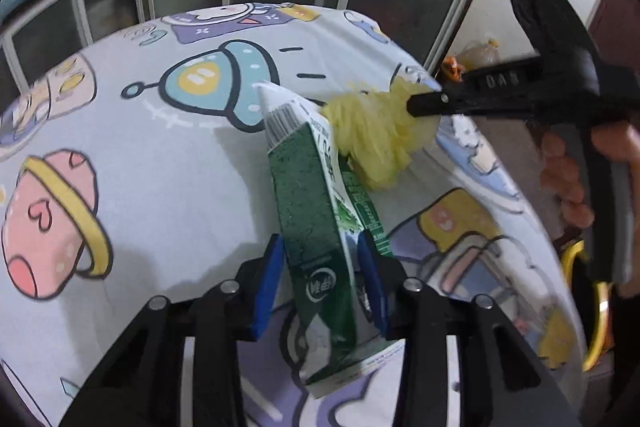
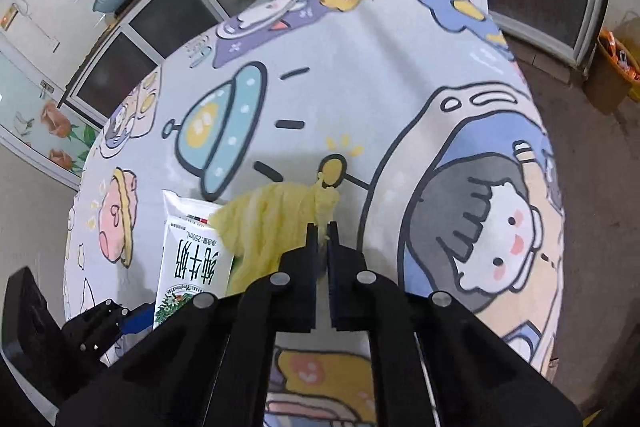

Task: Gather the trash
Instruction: 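Grasp the green milk carton with the left tool while the right tool grasps the yellow plastic, then lift the carton and yellow plastic and carry both over the yellow-rimmed bin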

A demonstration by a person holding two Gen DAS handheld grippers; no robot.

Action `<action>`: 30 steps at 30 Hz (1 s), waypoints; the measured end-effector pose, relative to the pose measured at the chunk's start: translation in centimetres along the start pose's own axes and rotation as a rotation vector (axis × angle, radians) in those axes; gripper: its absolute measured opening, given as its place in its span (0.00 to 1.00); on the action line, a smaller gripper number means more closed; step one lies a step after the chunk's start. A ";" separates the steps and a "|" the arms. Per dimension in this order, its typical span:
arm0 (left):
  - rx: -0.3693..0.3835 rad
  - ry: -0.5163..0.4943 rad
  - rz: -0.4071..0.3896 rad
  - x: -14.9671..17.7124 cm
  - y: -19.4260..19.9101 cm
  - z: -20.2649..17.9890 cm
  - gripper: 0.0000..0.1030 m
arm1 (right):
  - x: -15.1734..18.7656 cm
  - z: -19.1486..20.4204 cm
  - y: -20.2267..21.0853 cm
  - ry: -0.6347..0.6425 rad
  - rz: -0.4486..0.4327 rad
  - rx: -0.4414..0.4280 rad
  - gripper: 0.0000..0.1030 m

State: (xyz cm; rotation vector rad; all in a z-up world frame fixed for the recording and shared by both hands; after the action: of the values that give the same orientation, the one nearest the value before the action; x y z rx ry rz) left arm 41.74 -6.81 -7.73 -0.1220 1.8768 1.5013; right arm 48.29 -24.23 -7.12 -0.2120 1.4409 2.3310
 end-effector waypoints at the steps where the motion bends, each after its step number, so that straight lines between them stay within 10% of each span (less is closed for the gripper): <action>1: -0.004 -0.001 -0.007 0.1 0.6 0.0 0.32 | 0.1 0.2 0.3 0.001 -0.003 -0.007 0.05; 30: -0.043 -0.034 -0.197 5.1 15.8 -3.1 0.29 | 7.7 4.8 16.4 0.107 -0.173 -0.114 0.04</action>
State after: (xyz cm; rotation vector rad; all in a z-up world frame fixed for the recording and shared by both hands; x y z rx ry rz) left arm 28.80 -2.69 2.38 -0.2912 1.7515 1.4006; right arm 35.04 -24.58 6.10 -0.4810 1.2832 2.2909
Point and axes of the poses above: each gripper's, at about its wrist camera, not at the fingertips, and y roughly against the way its jaws point, z to its left, x to its underside, the point moved 2 cm from there along -y, roughly the way its jaws point, and after that the axes turned 12 degrees about -y, right-handed, at the moved point
